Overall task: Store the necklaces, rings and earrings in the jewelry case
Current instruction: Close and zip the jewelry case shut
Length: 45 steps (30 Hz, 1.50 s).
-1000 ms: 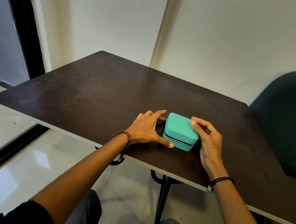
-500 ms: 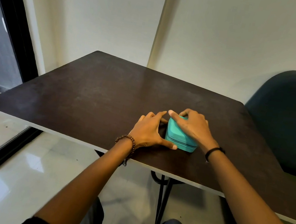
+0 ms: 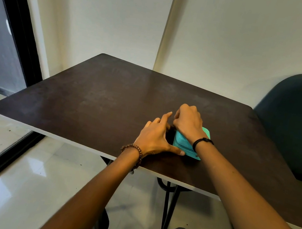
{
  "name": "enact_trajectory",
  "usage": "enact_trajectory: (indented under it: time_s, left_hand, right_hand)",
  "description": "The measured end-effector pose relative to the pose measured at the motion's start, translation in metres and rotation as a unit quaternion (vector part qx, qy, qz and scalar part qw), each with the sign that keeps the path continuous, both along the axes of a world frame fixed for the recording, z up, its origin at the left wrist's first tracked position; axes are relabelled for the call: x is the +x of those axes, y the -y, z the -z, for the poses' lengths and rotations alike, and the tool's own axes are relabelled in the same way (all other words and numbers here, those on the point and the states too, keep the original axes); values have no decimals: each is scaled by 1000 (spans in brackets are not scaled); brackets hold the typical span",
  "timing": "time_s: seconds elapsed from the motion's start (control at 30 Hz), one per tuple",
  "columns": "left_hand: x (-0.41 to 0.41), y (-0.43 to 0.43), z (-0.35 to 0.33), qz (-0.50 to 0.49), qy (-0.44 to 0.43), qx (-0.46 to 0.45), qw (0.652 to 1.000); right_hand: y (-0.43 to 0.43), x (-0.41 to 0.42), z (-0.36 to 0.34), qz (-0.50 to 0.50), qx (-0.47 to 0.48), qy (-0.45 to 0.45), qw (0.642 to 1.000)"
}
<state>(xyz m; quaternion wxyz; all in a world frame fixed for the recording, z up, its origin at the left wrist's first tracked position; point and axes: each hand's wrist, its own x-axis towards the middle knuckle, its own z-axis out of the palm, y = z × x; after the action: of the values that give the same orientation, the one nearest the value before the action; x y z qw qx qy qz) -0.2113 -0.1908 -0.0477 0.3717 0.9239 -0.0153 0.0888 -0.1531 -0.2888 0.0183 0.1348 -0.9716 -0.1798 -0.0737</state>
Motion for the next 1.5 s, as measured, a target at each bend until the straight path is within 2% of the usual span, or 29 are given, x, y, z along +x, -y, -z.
enact_trajectory:
  time_s: [0.17, 0.4, 0.5, 0.7, 0.97, 1.23, 1.5]
  left_hand:
    - [4, -2, 3, 1, -10, -23, 1000]
    - [3, -2, 3, 3, -16, -22, 1000]
    - [3, -2, 3, 4, -15, -21, 1000]
    - [1, -1, 1, 4, -9, -12, 1000]
    - [-2, 0, -2, 6, -6, -12, 1000]
    - [-5, -1, -5, 4, -17, -20, 1000]
    - [-1, -1, -2, -3, -34, -43, 999]
  right_hand:
    - [-10, -11, -1, -59, -82, 42, 994]
    - [-13, -4, -18, 15, -201, -18, 979]
    - [-10, -3, -18, 11, -187, -28, 982]
    - [-9, -1, -11, 5, -162, 8, 987]
    - [-11, 5, -20, 14, -167, -59, 984]
    - [-9, 8, -15, -17, -152, 1, 988]
    - [-11, -2, -11, -96, -127, 24, 987]
